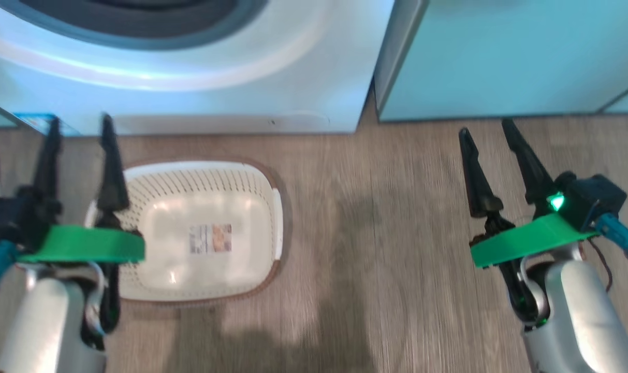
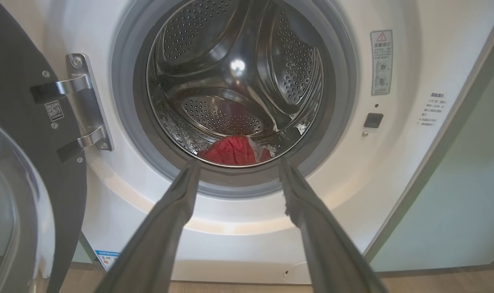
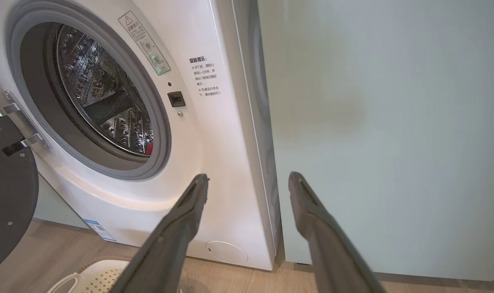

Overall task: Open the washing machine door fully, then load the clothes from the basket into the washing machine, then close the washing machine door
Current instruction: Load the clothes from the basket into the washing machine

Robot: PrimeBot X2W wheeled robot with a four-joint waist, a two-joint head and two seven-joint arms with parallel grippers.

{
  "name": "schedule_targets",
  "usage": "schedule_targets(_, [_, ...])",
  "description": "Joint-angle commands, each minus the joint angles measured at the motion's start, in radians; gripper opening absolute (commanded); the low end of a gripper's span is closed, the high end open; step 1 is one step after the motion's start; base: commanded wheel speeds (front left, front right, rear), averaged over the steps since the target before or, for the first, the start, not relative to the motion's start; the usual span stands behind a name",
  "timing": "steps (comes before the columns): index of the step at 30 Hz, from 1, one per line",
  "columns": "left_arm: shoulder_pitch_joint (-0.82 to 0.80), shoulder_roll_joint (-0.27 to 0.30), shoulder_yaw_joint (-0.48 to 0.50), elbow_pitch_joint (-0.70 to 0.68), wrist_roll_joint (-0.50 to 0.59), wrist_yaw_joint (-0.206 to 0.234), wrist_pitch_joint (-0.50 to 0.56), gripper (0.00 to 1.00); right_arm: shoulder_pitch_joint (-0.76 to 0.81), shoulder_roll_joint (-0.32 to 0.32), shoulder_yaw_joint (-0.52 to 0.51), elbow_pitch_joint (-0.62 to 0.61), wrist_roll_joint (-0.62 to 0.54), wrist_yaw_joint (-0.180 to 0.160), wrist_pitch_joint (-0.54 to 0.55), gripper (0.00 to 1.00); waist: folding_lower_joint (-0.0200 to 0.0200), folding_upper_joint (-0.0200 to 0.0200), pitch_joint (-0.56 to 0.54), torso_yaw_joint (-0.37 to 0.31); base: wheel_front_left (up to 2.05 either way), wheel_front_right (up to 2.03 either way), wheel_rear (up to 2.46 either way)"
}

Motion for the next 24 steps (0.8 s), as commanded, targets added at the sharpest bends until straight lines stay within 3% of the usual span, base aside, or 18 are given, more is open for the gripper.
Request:
schedule_targets(1, [0.008,0.007,0.036,-0.014,0.019,-0.011,-0.005,1.0,0.02,0.002,0.011,-0.027,-0.009,0.0,0.01,1.0,0.0001,-0.0001,-0.071,0.027,0.0,0.0,0.0])
schedule_targets(14, [0.092,-0.045,0.011,0.077,0.048,-0.068,-0.004,1.0,0.122,0.002,-0.007,-0.041,-0.01,0.0,0.079,1.0,0.0001,-0.0001,-0.229,0.035,0.0,0.0,0.0])
schedule_targets(24, [0.156,-0.043,-0.009,0.092,0.036,-0.069,0.024,1.0,0.204,0.002,-0.025,-0.062,-0.008,0.0,0.107,1.0,0.0001,-0.0001,-0.308,0.012,0.0,0.0,0.0])
